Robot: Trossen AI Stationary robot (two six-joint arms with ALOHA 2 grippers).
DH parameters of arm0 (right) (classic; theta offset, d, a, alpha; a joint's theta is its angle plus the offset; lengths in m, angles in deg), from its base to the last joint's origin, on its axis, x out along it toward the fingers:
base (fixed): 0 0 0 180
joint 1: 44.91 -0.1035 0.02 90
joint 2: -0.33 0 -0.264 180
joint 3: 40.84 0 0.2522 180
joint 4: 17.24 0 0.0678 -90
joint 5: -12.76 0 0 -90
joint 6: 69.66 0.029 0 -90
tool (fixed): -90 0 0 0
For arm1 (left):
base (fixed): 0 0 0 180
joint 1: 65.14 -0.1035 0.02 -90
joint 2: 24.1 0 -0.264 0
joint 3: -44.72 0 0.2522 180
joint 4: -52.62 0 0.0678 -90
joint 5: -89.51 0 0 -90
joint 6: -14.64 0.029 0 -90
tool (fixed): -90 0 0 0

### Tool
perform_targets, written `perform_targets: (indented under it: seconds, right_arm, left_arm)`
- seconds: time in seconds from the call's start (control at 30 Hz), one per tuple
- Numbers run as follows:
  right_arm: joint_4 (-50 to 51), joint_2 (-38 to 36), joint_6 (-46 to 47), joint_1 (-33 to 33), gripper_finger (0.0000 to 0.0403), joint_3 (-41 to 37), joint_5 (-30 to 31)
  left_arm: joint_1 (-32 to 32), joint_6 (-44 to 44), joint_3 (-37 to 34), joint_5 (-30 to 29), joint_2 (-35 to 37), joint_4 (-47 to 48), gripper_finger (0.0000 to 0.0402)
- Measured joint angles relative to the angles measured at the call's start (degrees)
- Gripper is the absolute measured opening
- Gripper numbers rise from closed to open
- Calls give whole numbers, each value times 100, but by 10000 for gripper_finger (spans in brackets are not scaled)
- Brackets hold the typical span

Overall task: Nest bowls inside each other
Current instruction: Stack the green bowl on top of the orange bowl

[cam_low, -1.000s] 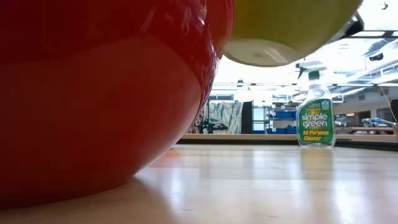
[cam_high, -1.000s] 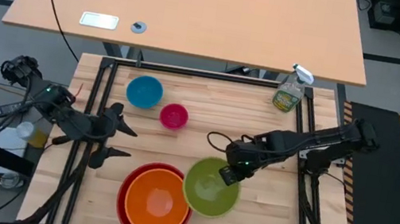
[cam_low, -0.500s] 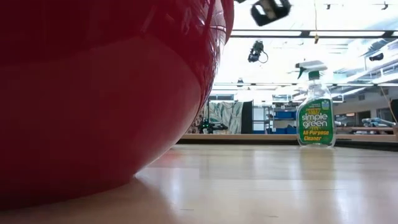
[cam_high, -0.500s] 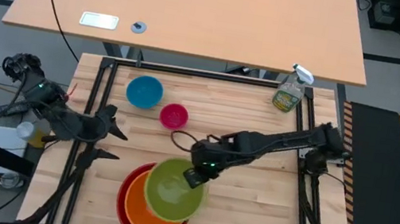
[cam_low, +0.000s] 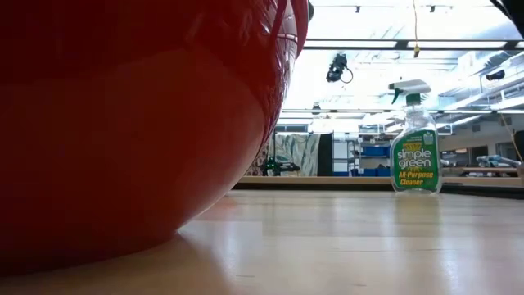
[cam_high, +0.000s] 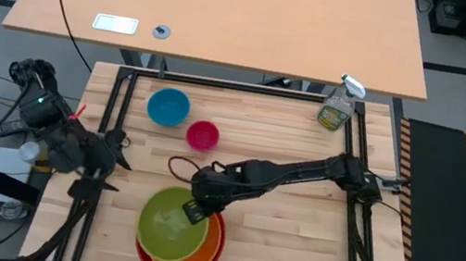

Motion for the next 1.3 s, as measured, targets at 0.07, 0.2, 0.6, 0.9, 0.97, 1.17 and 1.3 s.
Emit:
perform_targets:
  seconds: [0.07, 0.2, 0.6, 0.9, 0.97, 1.17, 1.3]
  right_arm:
    - [84, 149, 5, -24, 28, 165, -1]
    - [411, 447, 90, -94, 28, 280, 13]
    - [761, 742, 377, -277, 28, 293, -49]
    - [704, 746, 409, -168, 48, 219, -579]
    - [773, 746, 411, -137, 63, 219, -584]
    - [860, 746, 434, -45, 110, 216, -829]
    - [886, 746, 409, -34, 127, 216, -996]
  left_arm:
    - [203, -231, -112, -4, 0, -5, 297]
    - [643, -629, -414, -22, 0, -205, 297]
    - [1436, -1403, -1593, -137, -2, -1519, 297]
    - [1629, -1546, -1737, -140, 0, -1815, 297]
    - [1629, -1524, -1739, -140, 0, -1810, 297]
    - [1629, -1510, -1739, -142, 0, -1804, 297]
    - [1629, -1610, -1739, -142, 0, -1802, 297]
